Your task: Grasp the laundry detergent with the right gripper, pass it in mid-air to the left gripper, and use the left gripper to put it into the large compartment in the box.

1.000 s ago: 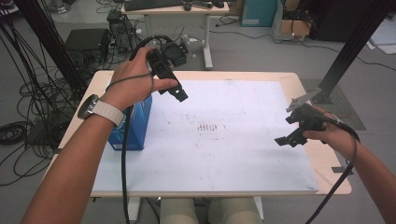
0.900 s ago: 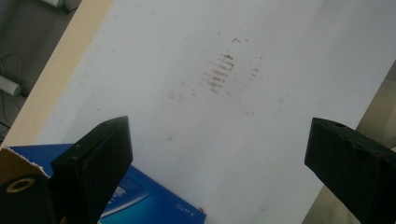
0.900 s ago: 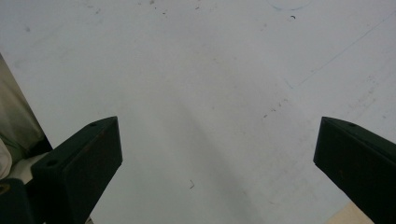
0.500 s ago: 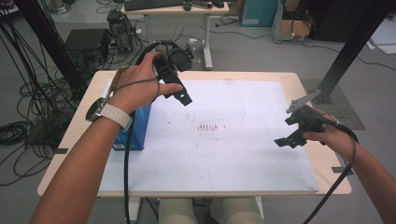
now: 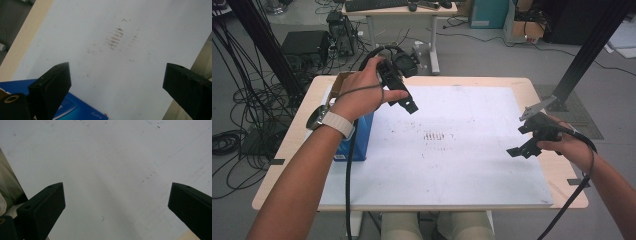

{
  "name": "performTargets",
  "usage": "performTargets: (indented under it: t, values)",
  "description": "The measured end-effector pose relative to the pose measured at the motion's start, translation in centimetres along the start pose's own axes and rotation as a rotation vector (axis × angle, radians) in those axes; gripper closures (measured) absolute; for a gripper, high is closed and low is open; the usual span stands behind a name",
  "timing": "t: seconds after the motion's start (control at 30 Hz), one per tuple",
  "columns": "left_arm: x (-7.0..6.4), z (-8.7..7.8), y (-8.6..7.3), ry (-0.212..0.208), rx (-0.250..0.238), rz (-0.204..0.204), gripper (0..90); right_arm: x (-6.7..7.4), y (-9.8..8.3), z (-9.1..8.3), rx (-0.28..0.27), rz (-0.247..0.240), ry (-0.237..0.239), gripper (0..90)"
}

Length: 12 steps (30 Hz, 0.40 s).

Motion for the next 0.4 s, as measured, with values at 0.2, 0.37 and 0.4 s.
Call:
performTargets:
  t: [0.2, 0.37, 0.4]
  values:
    - [0.01, 0.06, 0.00, 0.000, -0.011, -0.011, 8.8, 0.03, -0.02, 0.08, 0.002, 0.000, 0.002, 1.1]
    - [0.08, 0.01, -0.03, 0.001, -0.015, -0.013, 8.8, 0.06, -0.09, 0.07, -0.002, 0.001, 0.003, 1.1]
    - [0.09, -0.01, -0.03, 0.001, -0.018, -0.015, 8.8, 0.07, -0.10, 0.09, -0.002, 0.002, 0.003, 1.1]
Point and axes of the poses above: each handheld gripper's, and its own axes: z roughly forward along the jaws, y roughly out of its top, x roughly to its left, the point moved 2 cm from there along z, roughly forward along the jaws, and after that the axes turned 13 degrees about -x, right-handed, at the moved point
